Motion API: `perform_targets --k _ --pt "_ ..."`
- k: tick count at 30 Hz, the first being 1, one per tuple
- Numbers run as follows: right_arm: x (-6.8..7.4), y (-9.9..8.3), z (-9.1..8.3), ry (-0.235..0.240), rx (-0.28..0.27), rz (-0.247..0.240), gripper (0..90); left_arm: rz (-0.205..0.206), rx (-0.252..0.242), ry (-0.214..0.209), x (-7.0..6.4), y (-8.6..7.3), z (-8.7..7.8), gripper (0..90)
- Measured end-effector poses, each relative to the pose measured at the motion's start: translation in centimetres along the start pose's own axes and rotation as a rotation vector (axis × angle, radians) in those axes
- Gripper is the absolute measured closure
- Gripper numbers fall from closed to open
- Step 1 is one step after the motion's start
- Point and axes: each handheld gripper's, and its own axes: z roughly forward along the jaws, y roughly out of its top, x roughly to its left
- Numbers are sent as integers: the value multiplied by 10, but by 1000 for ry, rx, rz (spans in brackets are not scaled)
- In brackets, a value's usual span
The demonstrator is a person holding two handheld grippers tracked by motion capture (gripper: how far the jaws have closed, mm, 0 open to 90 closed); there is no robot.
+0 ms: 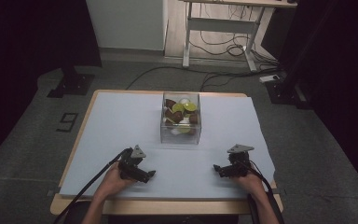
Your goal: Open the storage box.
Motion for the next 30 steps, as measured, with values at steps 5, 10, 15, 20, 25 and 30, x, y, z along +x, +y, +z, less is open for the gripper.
perform_targets --k 5,10,15,20,25,30 --pt "0 1 0 1 9 3 0 3 0 3 0 0 0 0" --pt "0 2 0 2 21 -1 0 6 1 4 0 0 0 0" --pt "0 4 0 0 34 -3 0 8 0 6 -1 0 0 0" --pt "0 6 0 2 51 -14 0 10 8 7 -1 1 0 0" --pt "1 7 -1 11 53 -26 30 16 18 9 -2 2 -1 3" --pt "2 9 -4 15 54 -37 29 26 23 22 -3 4 -2 7"
